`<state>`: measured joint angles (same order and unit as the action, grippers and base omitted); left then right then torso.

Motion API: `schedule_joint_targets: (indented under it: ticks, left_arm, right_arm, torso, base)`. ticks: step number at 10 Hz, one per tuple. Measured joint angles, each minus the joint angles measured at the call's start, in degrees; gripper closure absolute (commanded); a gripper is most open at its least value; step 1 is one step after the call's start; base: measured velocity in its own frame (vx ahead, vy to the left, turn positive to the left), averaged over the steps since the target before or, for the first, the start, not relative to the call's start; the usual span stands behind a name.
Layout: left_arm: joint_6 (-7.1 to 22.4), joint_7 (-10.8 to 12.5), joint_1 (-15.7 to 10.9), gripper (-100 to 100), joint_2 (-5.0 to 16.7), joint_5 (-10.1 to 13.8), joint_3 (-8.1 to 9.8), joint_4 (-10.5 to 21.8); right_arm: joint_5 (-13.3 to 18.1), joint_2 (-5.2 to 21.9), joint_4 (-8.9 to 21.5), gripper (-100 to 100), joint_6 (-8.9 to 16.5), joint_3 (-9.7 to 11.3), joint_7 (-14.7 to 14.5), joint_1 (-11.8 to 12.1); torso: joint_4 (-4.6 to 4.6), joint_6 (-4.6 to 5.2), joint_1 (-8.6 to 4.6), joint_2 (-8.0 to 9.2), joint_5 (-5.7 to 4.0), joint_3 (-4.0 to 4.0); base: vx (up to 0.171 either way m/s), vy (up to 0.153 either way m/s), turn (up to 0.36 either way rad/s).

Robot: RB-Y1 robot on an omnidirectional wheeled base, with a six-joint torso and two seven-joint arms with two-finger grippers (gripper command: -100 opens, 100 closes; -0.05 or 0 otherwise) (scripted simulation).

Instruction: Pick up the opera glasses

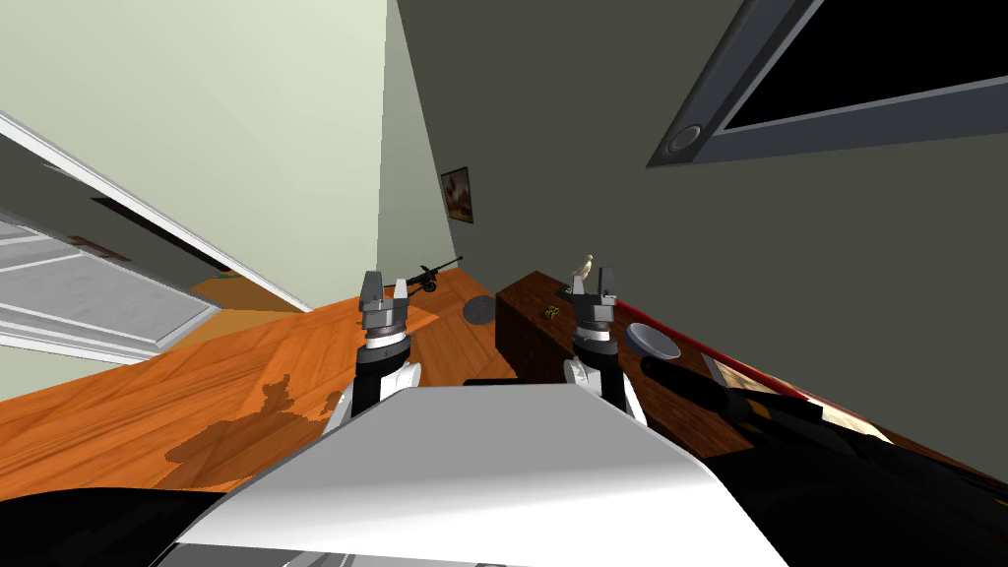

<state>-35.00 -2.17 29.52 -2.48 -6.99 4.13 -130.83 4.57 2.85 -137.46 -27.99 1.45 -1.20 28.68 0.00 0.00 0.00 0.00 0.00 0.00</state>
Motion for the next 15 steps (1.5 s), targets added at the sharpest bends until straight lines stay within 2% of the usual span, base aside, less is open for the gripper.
schedule_joint_targets:
  ticks: [5,11,15]
  left_arm:
    - [0.00,0.00,0.00,0,0.00,0.00,0.00,0.00]
    - [0.00,0.00,0.00,0,0.00,0.00,0.00,0.00]
    - [0.00,0.00,0.00,0,0.00,0.00,0.00,0.00]
  right_arm:
    - [-1.91,3.19,1.72,-100,6.93,-3.76,7.57,-3.26]
    - [-3.45,4.84,2.86,-100,14.94,-5.90,14.53,-6.34]
    - [-5.00,6.43,5.38,-100,20.43,-7.93,19.80,-9.51]
  torso:
    - [-0.03,0.01,0.21,-0.13,0.05,-0.08]
    - [-0.01,0.00,0.09,-0.04,0.02,-0.03]
    - [-0.01,0.00,0.08,-0.05,0.02,-0.03]
  base:
    - [0.024,0.068,-0.046]
    - [0.007,0.026,-0.041]
    - [0.007,0.027,-0.050]
